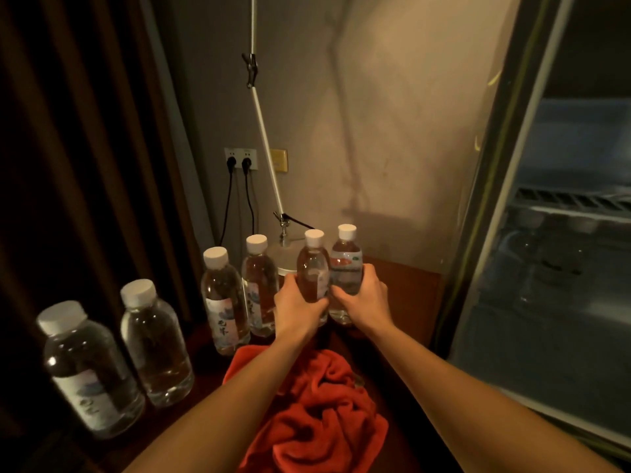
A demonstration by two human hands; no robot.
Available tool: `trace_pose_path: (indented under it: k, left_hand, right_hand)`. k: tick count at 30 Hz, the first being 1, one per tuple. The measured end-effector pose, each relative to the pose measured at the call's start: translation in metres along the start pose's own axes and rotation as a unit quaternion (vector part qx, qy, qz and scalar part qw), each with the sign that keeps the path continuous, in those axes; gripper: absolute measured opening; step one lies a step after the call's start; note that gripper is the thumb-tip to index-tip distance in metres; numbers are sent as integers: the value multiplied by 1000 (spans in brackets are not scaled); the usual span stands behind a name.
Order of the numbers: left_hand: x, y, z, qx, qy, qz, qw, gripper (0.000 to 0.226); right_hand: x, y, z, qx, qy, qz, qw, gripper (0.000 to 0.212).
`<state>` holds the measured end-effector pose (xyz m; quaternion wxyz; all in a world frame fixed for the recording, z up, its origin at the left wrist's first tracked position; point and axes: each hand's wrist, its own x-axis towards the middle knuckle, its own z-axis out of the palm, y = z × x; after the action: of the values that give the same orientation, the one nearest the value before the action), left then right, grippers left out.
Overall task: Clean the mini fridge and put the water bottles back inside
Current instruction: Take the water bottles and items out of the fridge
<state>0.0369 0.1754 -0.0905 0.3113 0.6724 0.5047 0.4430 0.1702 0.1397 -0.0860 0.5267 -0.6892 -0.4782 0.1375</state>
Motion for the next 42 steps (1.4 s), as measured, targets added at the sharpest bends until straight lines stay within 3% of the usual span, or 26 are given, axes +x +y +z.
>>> trace_pose_path:
  k: [10, 17, 19, 22, 27, 31, 34, 42]
  left_hand:
    - [-7, 4, -7, 63, -55, -13, 996, 67]
    - [-47, 21, -28, 169, -84, 31, 981, 59]
    - [-62, 28, -35, 220, -105, 97, 965, 53]
    - [-82, 39, -43, 339, -129, 217, 906, 57]
    - [-126, 57, -43, 434, -154, 306, 833, 72]
    - [-164, 74, -27, 420, -155, 355, 821, 68]
    - [-189, 88, -5, 403, -167, 386, 813, 67]
    - [-225, 124, 63, 380, -174, 450, 789, 62]
  right_hand:
    - [-8, 0, -7, -37, -43, 16, 998, 50]
    - [-46, -17, -37, -132, -84, 33, 987, 54]
    - [-65, -22, -48, -147, -113, 7, 983, 52]
    - [-95, -28, -70, -164, -151, -39, 974, 61]
    - [-144, -25, -124, -268, -179, -31, 946, 75]
    - [-181, -11, -177, -406, -180, -62, 894, 72]
    - [-201, 1, -214, -500, -146, -33, 853, 79]
    - [-209, 30, -279, -525, -91, 45, 845, 87]
